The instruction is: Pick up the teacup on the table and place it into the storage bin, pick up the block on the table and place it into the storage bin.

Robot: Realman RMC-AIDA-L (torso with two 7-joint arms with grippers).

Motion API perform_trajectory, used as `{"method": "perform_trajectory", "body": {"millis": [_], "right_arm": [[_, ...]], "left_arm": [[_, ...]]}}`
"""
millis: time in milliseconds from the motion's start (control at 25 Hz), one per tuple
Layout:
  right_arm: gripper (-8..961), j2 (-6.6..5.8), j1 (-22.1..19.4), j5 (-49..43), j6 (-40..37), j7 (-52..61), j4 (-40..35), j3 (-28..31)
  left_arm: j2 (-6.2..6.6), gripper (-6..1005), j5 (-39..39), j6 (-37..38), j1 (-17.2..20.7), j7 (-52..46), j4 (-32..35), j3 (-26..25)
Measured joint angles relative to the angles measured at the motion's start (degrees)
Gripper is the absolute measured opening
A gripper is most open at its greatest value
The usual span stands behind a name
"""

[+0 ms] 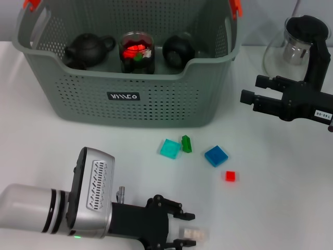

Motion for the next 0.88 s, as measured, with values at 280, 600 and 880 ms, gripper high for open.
{"method": "perform_trajectory", "body": {"millis": [280,600,880], "right_arm": [[805,-0.04,0.1,0.0,0.1,0.2,0.0,0.0],[805,-0.08,0.4,0.0,0.3,0.3,0.0,0.2],[804,-0.13,1.0,0.0,0.3,0.3,-0.1,0.0]], "left_arm": [[0.03,421,0.3,0.0,-0.6,0.0,0.1,0.8],[0.31,202,0.3,1.6,-0.9,-0.4,0.4,0.2],[3.51,219,-0.1,22.2,-3.0,-2.7,-1.6,-22.0]]}}
